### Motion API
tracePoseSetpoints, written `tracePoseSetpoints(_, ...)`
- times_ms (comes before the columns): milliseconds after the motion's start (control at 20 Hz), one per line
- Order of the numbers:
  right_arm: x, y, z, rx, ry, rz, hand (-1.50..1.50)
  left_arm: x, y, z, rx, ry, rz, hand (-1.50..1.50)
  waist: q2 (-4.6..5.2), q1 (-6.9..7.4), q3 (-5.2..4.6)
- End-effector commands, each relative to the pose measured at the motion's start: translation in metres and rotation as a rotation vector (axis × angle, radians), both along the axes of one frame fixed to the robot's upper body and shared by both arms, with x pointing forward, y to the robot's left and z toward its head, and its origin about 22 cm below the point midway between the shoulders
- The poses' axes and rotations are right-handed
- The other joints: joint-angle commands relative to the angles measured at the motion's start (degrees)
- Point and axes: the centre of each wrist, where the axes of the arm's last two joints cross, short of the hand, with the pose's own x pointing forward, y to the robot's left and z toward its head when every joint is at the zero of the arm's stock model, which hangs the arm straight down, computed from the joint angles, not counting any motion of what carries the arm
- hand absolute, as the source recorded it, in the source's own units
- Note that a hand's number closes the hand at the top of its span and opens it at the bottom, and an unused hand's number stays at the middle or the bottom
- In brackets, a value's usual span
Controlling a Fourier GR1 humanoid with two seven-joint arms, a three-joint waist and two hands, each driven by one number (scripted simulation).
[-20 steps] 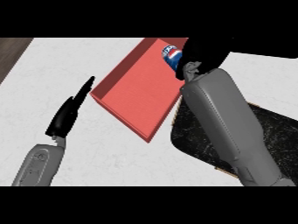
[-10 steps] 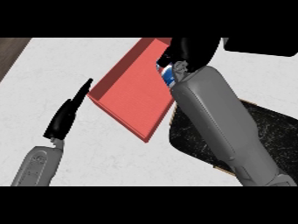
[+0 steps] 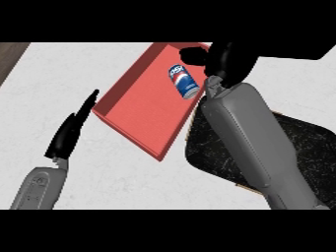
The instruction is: Pick the can from the tray and place it in the cardboard box
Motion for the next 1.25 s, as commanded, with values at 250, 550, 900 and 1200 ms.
tracePoseSetpoints(250, -0.024, -0.010, -0.054, 0.261, -0.234, -0.125, -1.50, -0.011, 0.018, 0.000, 0.005, 0.001, 0.045, 0.00, -0.75, -2.78, -0.01)
tracePoseSetpoints(550, -0.054, -0.035, -0.084, 0.234, -0.350, -0.179, -1.50, -0.024, 0.034, -0.005, -0.014, 0.028, 0.083, 0.00, -1.08, -4.52, -0.02)
tracePoseSetpoints(900, -0.113, -0.053, -0.115, 0.240, -0.334, -0.207, -1.50, -0.034, 0.026, -0.021, 0.008, 0.028, 0.103, 0.00, -0.92, -5.53, -0.04)
tracePoseSetpoints(1200, -0.148, -0.046, -0.132, 0.229, -0.295, -0.196, -1.50, -0.024, 0.028, 0.002, -0.018, 0.032, 0.083, 0.00, -0.79, -5.01, -0.02)
